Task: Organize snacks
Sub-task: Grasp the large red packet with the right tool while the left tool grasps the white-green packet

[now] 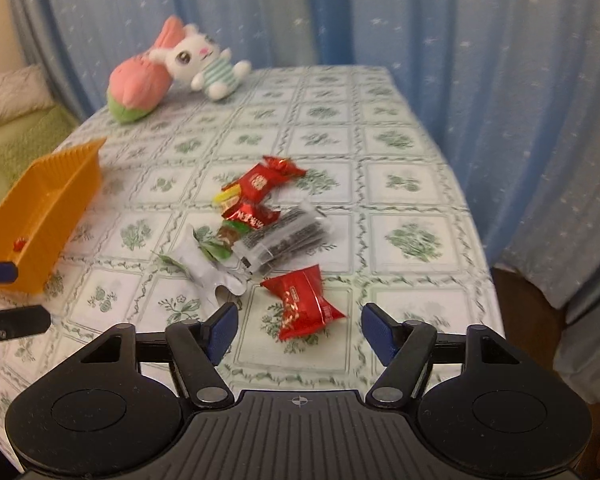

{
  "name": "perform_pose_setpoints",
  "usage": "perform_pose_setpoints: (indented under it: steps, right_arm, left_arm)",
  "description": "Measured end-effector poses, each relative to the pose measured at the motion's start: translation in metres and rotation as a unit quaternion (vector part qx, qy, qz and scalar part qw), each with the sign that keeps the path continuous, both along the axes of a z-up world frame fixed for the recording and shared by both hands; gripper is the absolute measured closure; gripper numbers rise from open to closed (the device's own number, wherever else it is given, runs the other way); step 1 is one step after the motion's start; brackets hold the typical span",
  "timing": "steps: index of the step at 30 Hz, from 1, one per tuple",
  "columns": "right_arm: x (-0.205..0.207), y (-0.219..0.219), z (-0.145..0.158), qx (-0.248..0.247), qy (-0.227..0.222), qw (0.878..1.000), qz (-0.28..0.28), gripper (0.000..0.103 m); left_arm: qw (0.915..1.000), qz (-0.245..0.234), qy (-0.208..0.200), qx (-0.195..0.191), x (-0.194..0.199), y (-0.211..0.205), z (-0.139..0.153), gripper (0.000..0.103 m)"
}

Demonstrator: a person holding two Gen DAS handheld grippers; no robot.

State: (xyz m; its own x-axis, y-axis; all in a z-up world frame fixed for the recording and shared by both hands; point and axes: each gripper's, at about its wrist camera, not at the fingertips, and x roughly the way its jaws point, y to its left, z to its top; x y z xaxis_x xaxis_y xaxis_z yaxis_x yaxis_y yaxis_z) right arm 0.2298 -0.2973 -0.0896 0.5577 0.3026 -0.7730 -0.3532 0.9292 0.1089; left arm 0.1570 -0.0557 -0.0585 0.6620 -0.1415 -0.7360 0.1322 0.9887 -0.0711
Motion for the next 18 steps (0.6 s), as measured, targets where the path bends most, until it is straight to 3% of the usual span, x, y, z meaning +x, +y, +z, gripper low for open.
perform_pose_setpoints:
  steps: [9, 11, 14, 18]
  right_arm:
    - [0.034, 0.016, -0.031, -0.041, 0.026, 0.997, 0.059, 0.051]
    - [0.038, 0.018, -0.037, -0.049, 0.029, 0.997, 0.059, 0.063]
    - [0.041, 0.020, -0.040, -0.045, 0.027, 0.997, 0.050, 0.072]
    - [0.041, 0.032, -0.039, -0.040, 0.027, 0.997, 0.055, 0.074]
  left_arm:
    - [0.9999, 0.007, 0.010, -0.010, 0.021, -0.001, -0.016, 0.015]
    - [0.9998, 0.008, 0.012, -0.014, 0.023, -0.001, -0.018, 0.015]
    - [0.9997, 0.010, 0.013, -0.016, 0.025, 0.001, -0.020, 0.015]
    - [0.9996, 0.014, 0.017, -0.017, 0.024, 0.004, -0.023, 0.015]
